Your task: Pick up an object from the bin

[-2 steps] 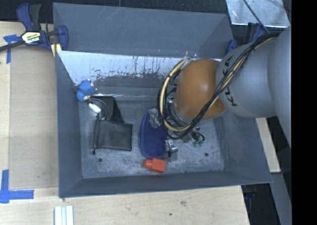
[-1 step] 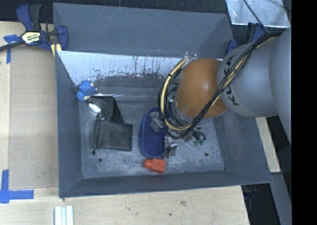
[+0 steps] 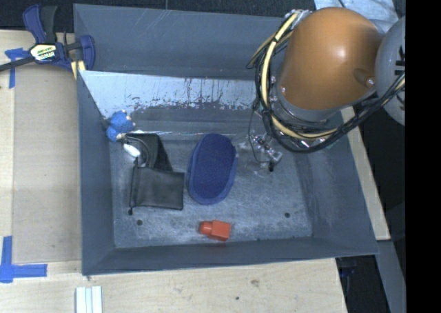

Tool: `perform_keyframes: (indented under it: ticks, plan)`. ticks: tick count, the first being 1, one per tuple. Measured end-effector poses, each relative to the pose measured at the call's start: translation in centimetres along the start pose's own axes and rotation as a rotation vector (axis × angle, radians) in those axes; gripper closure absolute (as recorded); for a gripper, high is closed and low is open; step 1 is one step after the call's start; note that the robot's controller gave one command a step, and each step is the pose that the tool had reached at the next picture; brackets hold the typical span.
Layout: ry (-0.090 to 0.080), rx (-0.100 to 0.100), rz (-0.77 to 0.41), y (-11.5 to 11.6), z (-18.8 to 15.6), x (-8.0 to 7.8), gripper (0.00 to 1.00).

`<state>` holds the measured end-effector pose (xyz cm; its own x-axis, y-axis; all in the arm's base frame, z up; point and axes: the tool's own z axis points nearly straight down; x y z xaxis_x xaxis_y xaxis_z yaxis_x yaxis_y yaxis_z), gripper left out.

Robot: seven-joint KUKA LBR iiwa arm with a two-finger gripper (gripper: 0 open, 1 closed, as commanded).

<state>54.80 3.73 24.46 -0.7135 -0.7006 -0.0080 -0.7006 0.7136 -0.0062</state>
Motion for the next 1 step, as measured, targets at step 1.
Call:
perform_keyframes:
  ticks: [1]
  plan:
    - [0.010,-0.007,0.203,0.76,6.76,1.14,1.00]
